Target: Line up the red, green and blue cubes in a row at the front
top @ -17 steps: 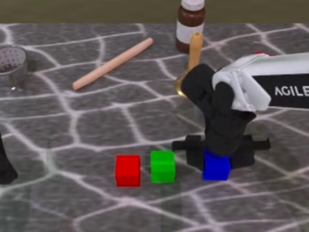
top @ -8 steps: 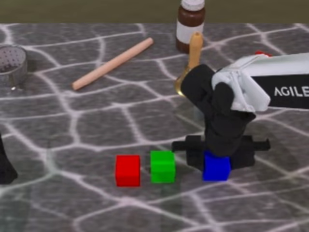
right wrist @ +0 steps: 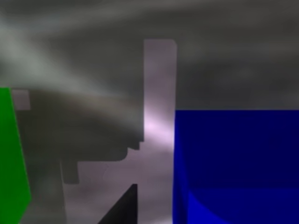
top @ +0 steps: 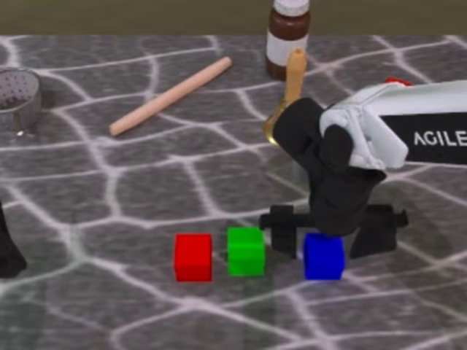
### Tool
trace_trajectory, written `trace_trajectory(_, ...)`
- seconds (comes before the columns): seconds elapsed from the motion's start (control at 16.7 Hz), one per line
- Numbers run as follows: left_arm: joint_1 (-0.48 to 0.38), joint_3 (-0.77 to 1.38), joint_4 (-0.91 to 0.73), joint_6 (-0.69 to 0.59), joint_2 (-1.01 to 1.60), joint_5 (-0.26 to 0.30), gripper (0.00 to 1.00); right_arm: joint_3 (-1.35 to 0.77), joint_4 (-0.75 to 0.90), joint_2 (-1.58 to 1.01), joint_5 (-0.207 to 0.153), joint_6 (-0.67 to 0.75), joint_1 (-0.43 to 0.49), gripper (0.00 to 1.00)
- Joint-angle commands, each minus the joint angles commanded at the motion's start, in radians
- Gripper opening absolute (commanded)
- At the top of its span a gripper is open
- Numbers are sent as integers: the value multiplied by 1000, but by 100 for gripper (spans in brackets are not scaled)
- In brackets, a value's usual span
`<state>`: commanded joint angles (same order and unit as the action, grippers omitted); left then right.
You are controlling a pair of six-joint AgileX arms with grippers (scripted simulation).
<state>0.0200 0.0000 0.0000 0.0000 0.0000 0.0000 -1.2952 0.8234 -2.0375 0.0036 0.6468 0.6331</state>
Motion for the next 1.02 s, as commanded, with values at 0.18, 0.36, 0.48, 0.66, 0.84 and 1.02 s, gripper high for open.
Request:
trace_trajectory(0.18, 0, 0, 0, 0, 0, 0, 100, 0, 0, 0, 0, 0, 0, 100)
trace_trajectory(0.36, 0, 0, 0, 0, 0, 0, 100, 0, 0, 0, 0, 0, 0, 100)
trace_trajectory(0.48, 0, 0, 0, 0, 0, 0, 100, 0, 0, 1, 0, 0, -2, 100)
trace_trajectory(0.66, 0, 0, 0, 0, 0, 0, 100, -30, 42, 15, 0, 0, 2, 100)
trace_trajectory(0.84, 0, 0, 0, 0, 0, 0, 100, -96, 160, 55, -1, 1, 4, 100)
trace_trajectory(1.02, 0, 0, 0, 0, 0, 0, 100, -149, 246, 94, -1, -2, 7, 100)
